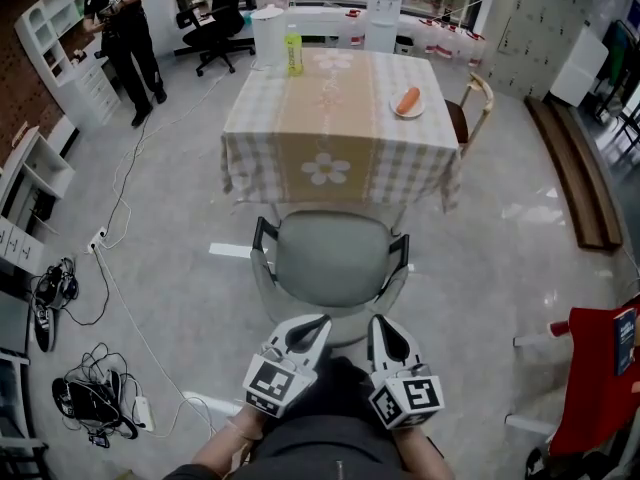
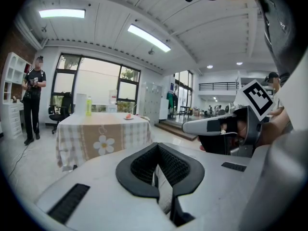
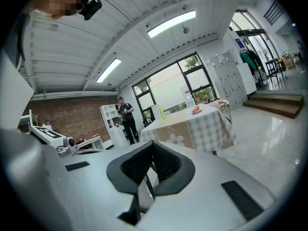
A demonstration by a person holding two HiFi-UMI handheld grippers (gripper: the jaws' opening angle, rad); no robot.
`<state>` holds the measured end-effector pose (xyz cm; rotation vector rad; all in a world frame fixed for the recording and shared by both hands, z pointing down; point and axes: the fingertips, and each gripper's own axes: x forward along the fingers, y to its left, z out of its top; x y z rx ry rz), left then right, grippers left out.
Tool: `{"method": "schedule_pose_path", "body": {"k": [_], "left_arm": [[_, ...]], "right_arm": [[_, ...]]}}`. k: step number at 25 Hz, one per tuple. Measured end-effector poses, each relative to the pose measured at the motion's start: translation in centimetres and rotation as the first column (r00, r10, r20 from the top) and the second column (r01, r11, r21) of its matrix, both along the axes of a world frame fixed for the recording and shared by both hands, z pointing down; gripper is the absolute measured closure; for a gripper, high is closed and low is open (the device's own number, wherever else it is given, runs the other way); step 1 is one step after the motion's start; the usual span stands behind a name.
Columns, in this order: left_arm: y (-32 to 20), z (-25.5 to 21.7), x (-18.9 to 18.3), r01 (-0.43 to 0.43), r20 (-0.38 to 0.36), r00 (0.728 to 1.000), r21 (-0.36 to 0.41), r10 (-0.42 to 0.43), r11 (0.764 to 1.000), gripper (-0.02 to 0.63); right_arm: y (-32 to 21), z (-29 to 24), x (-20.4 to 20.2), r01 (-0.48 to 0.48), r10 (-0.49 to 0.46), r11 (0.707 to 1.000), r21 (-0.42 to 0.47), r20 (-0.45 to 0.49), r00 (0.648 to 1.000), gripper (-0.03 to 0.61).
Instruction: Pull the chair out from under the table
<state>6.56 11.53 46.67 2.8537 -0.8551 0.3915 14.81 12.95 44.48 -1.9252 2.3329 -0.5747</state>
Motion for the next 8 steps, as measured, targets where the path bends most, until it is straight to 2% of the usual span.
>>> {"method": "schedule_pose_path", "body": {"k": [8], "left_arm": [[-0.12,-0.12,-0.31,0.005,0.005,1.0,-0.003,-0.005,1.0,0.604]], "right_arm": [[-0.1,-0.5,-0.27,0.002,-0.002,1.0,0.005,-0.005,1.0,0.568]]}}
